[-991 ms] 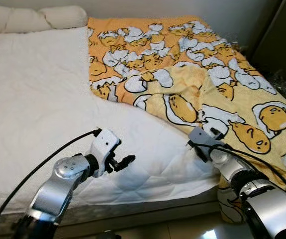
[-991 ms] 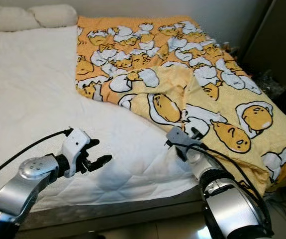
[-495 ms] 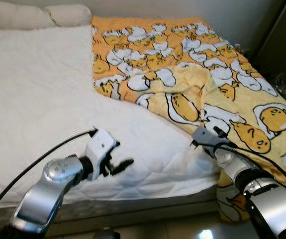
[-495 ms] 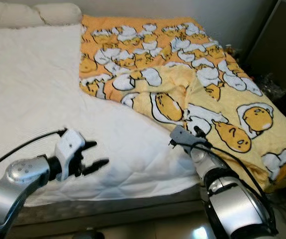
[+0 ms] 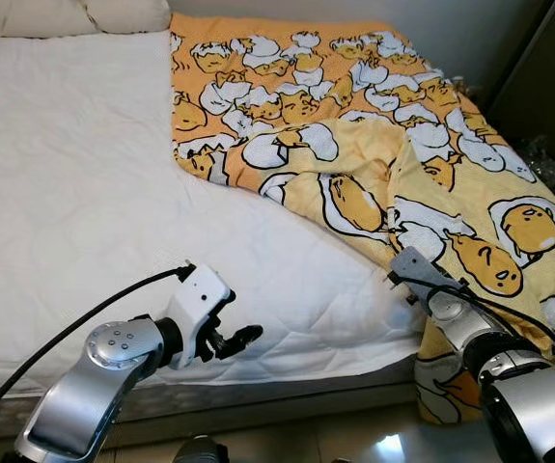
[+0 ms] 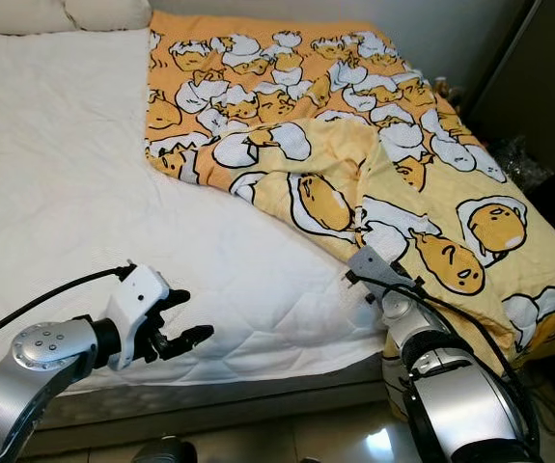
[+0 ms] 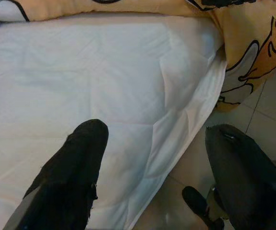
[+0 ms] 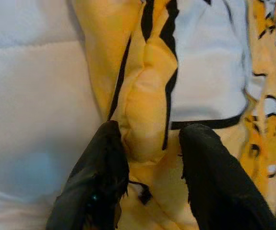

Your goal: Clean up the room

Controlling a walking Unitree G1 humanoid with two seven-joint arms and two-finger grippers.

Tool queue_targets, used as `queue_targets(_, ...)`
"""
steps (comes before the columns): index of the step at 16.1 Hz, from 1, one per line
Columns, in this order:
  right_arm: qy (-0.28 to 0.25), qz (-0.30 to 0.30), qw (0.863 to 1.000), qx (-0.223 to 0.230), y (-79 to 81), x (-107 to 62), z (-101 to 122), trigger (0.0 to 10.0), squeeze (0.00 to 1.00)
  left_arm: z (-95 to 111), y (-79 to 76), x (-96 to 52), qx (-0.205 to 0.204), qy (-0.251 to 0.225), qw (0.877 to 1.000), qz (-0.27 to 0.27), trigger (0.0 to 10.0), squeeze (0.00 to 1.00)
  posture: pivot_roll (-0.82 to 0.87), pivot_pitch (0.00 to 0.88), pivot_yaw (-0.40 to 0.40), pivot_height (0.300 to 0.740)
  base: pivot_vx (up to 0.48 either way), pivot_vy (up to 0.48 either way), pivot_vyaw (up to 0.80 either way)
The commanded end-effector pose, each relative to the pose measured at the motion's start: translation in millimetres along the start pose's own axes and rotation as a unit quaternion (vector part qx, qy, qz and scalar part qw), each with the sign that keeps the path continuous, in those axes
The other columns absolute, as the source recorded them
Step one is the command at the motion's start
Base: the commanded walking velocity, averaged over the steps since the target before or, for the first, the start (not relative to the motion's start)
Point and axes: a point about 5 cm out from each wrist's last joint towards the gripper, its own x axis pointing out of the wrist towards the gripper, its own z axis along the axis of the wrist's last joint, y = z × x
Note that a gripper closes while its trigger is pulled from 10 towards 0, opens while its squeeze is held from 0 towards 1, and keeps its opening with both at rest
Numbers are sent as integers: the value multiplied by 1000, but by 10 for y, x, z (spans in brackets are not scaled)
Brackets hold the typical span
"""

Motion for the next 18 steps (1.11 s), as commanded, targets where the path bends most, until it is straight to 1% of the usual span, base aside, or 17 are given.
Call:
queue_targets(1,-6,2,1000,22,-37,5,46,0,0,43,4,-19,7,-4,1000,1,10000,0,217,119,-65,740,0,0,0)
queue_targets(5,-22,9,999,25,-14,6,106,0,0,65,42,-22,14,-3,1000,2,10000,0,201,100,-44,740,0,0,0)
queue_targets(9,-27,15,999,16,9,-2,54,0,0,35,65,-13,16,1,1000,-2,10000,0,144,71,-21,740,0,0,0)
queue_targets(10,-36,24,999,17,7,-9,18,0,0,11,80,11,15,1,1000,-2,10000,0,98,48,-10,740,0,0,0)
queue_targets(12,-49,33,998,18,6,-16,14,0,0,-18,96,36,13,2,1000,-1,10000,0,75,38,-7,740,0,0,0)
queue_targets(14,-88,88,992,20,43,-44,21,0,0,-39,105,84,12,0,1000,-1,10000,0,47,21,-3,740,0,0,0)
queue_targets(15,-107,119,987,30,67,-63,27,0,0,-39,104,96,11,-1,1000,-1,10000,0,42,18,-1,740,0,0,0)
queue_targets(16,-150,202,966,61,155,-120,66,0,0,-47,102,111,10,-2,1000,-2,10000,0,37,14,4,740,0,0,0)
queue_targets(17,-181,271,941,91,243,-182,108,0,0,-52,95,117,10,-2,1000,-3,10000,0,35,12,7,740,0,0,0)
queue_targets(18,-181,271,941,91,243,-182,108,0,0,-52,95,117,10,-2,1000,-3,10000,0,35,12,7,740,0,0,0)
